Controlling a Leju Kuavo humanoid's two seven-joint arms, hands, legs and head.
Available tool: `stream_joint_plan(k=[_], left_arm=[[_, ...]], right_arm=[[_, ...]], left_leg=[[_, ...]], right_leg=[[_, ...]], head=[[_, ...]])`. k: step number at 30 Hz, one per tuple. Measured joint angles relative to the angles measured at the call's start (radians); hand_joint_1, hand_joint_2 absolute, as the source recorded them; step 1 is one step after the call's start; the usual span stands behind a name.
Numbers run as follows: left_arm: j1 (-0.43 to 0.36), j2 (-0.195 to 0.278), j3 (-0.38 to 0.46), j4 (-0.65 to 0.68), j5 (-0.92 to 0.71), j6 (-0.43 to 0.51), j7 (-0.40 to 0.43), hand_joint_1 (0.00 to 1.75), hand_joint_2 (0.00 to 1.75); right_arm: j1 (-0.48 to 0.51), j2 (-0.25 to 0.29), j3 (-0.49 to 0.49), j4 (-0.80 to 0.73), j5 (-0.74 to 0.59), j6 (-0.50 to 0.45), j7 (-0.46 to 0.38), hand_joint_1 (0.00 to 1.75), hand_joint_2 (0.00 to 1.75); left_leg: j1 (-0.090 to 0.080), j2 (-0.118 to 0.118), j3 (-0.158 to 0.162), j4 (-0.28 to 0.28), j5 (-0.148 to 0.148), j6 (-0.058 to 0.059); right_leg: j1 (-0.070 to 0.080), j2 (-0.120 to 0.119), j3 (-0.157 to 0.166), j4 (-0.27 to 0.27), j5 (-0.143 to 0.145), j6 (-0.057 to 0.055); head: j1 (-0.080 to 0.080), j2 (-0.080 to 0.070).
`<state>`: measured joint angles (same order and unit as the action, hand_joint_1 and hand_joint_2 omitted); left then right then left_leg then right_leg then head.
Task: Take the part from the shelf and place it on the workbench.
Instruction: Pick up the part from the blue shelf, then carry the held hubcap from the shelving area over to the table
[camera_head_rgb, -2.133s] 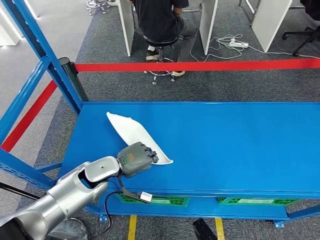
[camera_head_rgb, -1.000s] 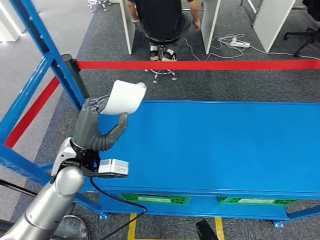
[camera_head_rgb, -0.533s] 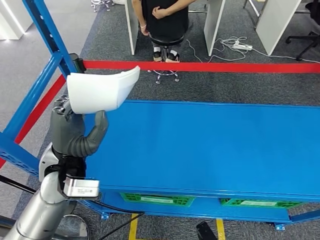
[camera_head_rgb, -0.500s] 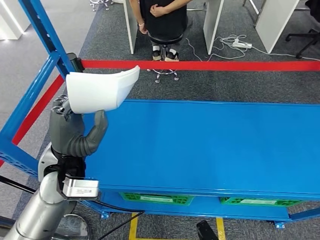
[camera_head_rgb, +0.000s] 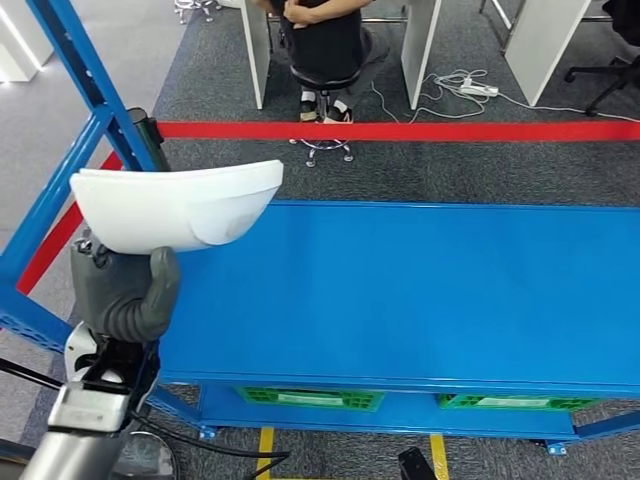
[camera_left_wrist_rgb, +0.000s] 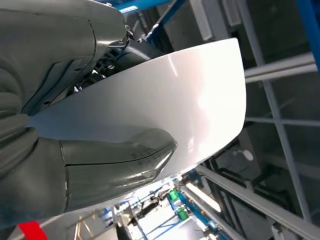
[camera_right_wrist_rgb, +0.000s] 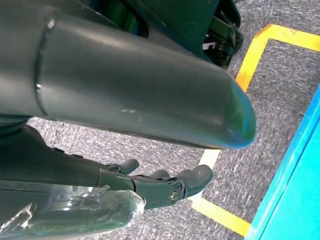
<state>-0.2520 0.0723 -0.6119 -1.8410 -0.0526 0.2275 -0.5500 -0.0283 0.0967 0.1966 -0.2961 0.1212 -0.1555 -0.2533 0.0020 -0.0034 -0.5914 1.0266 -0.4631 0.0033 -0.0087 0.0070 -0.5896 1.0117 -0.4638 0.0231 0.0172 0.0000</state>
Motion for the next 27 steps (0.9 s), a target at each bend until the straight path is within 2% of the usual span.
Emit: stream_joint_plan(k=[2, 4, 7, 8, 9, 10, 12, 13, 14, 15, 17, 19, 20, 22, 23, 24, 25, 26, 27], left_arm=[[0.025, 0.000, 0.000, -0.016, 0.009, -0.005, -0.008, 1.75, 1.75], [0.042, 0.000, -0.002, -0.030, 0.005, -0.004, -0.017, 1.75, 1.75], [0.065, 0.000, -0.007, -0.042, -0.011, -0.001, -0.032, 1.75, 1.75], [0.073, 0.001, -0.009, -0.044, -0.015, 0.000, -0.035, 1.75, 1.75], [0.080, 0.001, -0.010, -0.045, -0.018, 0.000, -0.037, 1.75, 1.75], [0.084, 0.002, -0.012, -0.046, -0.020, 0.001, -0.039, 1.75, 1.75], [0.088, 0.002, -0.014, -0.050, -0.022, 0.002, -0.040, 1.75, 1.75], [0.089, 0.003, -0.016, -0.052, -0.022, 0.002, -0.040, 1.75, 1.75], [0.089, 0.003, -0.017, -0.054, -0.022, 0.003, -0.040, 1.75, 1.75], [0.090, 0.004, -0.019, -0.056, -0.022, 0.003, -0.040, 1.75, 1.75], [0.091, 0.004, -0.021, -0.057, -0.023, 0.003, -0.041, 1.75, 1.75], [0.093, 0.006, -0.023, -0.059, -0.025, 0.003, -0.043, 1.75, 1.75], [0.093, 0.007, -0.024, -0.059, -0.027, 0.004, -0.045, 1.75, 1.75], [0.097, 0.011, -0.029, -0.060, -0.032, 0.003, -0.051, 1.75, 1.75], [0.100, 0.014, -0.032, -0.060, -0.035, 0.003, -0.054, 1.75, 1.75], [0.102, 0.016, -0.034, -0.061, -0.038, 0.004, -0.057, 1.75, 1.75], [0.104, 0.018, -0.036, -0.061, -0.040, 0.004, -0.059, 1.75, 1.75], [0.105, 0.020, -0.038, -0.063, -0.041, 0.004, -0.061, 1.75, 1.75], [0.104, 0.021, -0.040, -0.065, -0.042, 0.003, -0.061, 1.75, 1.75]], right_arm=[[0.002, 0.000, -0.004, 0.000, -0.004, -0.002, -0.004, 0.00, 0.00], [0.003, 0.000, -0.008, 0.000, -0.007, -0.004, -0.008, 0.00, 0.00], [0.005, 0.000, -0.014, 0.001, -0.012, -0.005, -0.011, 0.00, 0.00], [0.007, 0.000, -0.016, 0.001, -0.013, -0.005, -0.011, 0.00, 0.00], [0.009, 0.000, -0.018, 0.001, -0.013, -0.005, -0.011, 0.00, 0.00], [0.010, 0.000, -0.019, 0.002, -0.013, -0.005, -0.011, 0.00, 0.00], [0.009, 0.000, -0.021, 0.002, -0.013, -0.005, -0.012, 0.00, 0.00], [0.007, 0.000, -0.022, 0.002, -0.013, -0.005, -0.012, 0.00, 0.00], [0.005, 0.000, -0.023, 0.002, -0.013, -0.005, -0.013, 0.00, 0.00], [0.005, 0.000, -0.023, 0.002, -0.013, -0.005, -0.013, 0.00, 0.00], [0.007, 0.000, -0.024, 0.002, -0.014, -0.005, -0.013, 0.00, 0.00], [0.010, 0.000, -0.026, 0.003, -0.015, -0.005, -0.014, 0.00, 0.00], [0.009, 0.000, -0.027, 0.003, -0.016, -0.006, -0.015, 0.00, 0.00], [0.008, 0.000, -0.028, 0.004, -0.016, -0.005, -0.018, 0.00, 0.00], [0.008, 0.000, -0.028, 0.004, -0.016, -0.004, -0.019, 0.00, 0.00], [0.009, 0.000, -0.028, 0.005, -0.016, -0.004, -0.019, 0.00, 0.00], [0.009, 0.000, -0.029, 0.006, -0.016, -0.004, -0.019, 0.00, 0.00], [0.009, 0.000, -0.029, 0.007, -0.016, -0.004, -0.019, 0.00, 0.00], [0.009, 0.000, -0.030, 0.008, -0.016, -0.003, -0.020, 0.00, 0.00]], left_leg=[[0.000, 0.000, 0.002, -0.008, 0.001, 0.012], [0.002, 0.001, 0.006, -0.015, 0.006, 0.024], [0.001, 0.002, 0.007, -0.016, 0.007, 0.033], [-0.001, 0.002, 0.006, -0.016, 0.007, 0.033], [-0.003, 0.001, 0.006, -0.015, 0.007, 0.034], [-0.004, 0.001, 0.006, -0.015, 0.007, 0.034], [-0.005, 0.000, 0.006, -0.013, 0.007, 0.032], [-0.008, 0.000, 0.005, -0.010, 0.005, 0.030], [-0.010, 0.000, 0.003, -0.007, 0.006, 0.026], [-0.012, 0.000, 0.000, -0.005, 0.007, 0.022], [-0.012, 0.000, -0.002, -0.004, 0.008, 0.013], [-0.010, 0.000, -0.010, 0.019, -0.016, 0.002], [-0.008, 0.001, -0.024, 0.055, -0.044, -0.003], [-0.005, 0.001, -0.070, 0.175, -0.114, -0.011], [-0.005, 0.001, -0.091, 0.229, -0.137, -0.013], [-0.005, 0.001, -0.100, 0.258, -0.143, -0.013], [-0.005, 0.001, -0.091, 0.249, -0.129, -0.012], [-0.005, 0.001, -0.067, 0.210, -0.103, -0.010], [-0.005, 0.001, -0.028, 0.146, -0.071, -0.006]], right_leg=[[-0.003, -0.001, -0.002, 0.000, -0.002, 0.011], [-0.004, -0.002, -0.020, 0.036, -0.030, 0.021], [-0.004, -0.003, -0.101, 0.211, -0.117, 0.027], [-0.004, -0.003, -0.123, 0.257, -0.131, 0.027], [-0.004, -0.003, -0.129, 0.272, -0.128, 0.027], [-0.004, -0.003, -0.123, 0.260, -0.114, 0.026], [-0.003, -0.003, -0.059, 0.139, -0.054, 0.020], [-0.003, -0.003, -0.026, 0.078, -0.035, 0.018], [-0.002, -0.002, 0.002, 0.027, -0.020, 0.014], [-0.001, -0.001, 0.012, 0.010, -0.020, 0.012], [-0.001, 0.000, 0.014, 0.006, -0.016, 0.004], [-0.003, -0.002, 0.014, 0.003, -0.009, -0.007], [-0.004, -0.003, 0.014, 0.001, -0.006, -0.012], [-0.003, -0.004, 0.010, 0.001, -0.003, -0.017], [-0.003, -0.005, 0.008, 0.001, -0.002, -0.018], [-0.003, -0.006, 0.005, 0.001, 0.000, -0.019], [-0.002, -0.006, 0.003, 0.001, 0.002, -0.019], [-0.002, -0.006, 0.002, 0.001, 0.004, -0.019], [-0.002, -0.006, 0.001, 0.001, 0.006, -0.017]], head=[[0.000, 0.000], [0.003, 0.000], [0.008, 0.000], [0.008, 0.000], [0.008, 0.000], [0.008, 0.000], [0.008, 0.000], [0.008, 0.000], [0.007, 0.000], [0.007, 0.000], [0.007, 0.000], [0.006, 0.000], [0.005, 0.000], [0.003, 0.000], [0.003, 0.000], [0.003, 0.000], [0.003, 0.000], [0.004, 0.000], [0.003, 0.000]])
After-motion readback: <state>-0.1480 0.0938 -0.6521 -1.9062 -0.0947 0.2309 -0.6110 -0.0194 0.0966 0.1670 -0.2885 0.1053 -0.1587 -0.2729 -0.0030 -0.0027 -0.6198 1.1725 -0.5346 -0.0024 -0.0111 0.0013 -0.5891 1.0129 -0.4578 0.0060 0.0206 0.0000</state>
